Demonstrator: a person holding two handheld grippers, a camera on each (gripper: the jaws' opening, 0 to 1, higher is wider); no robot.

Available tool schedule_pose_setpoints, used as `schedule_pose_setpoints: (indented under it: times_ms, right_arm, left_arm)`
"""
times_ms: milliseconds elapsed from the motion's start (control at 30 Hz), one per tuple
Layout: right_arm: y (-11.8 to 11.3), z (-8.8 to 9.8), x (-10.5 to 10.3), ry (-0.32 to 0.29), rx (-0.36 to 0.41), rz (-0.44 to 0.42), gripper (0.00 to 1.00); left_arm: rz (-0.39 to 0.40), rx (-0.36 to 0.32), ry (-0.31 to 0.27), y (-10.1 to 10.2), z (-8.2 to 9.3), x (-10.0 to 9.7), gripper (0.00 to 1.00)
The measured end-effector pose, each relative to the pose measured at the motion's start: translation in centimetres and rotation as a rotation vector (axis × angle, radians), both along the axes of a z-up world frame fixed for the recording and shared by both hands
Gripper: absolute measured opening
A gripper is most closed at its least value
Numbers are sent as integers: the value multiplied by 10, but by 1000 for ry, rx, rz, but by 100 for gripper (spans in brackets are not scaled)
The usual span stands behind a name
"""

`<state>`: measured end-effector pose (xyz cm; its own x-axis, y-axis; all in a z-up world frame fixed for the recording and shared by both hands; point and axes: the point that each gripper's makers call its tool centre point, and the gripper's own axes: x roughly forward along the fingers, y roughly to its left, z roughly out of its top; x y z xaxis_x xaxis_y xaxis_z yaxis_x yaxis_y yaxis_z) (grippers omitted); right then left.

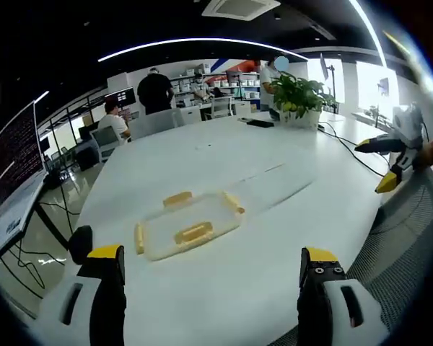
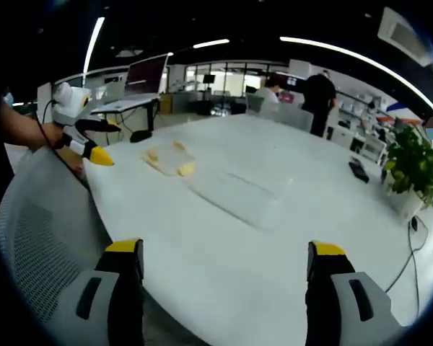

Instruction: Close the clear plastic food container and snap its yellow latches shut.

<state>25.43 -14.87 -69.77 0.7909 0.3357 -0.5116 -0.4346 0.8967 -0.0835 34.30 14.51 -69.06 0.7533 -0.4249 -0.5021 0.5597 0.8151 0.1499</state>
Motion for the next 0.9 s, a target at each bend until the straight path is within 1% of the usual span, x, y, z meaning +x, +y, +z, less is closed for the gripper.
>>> schedule_pose_setpoints:
  times_ms: [900]
  right_arm:
    - [-1,0,-1,-2,-5,-2,92]
  left_arm:
    - [0,-4,2,-2,-1,-2,99]
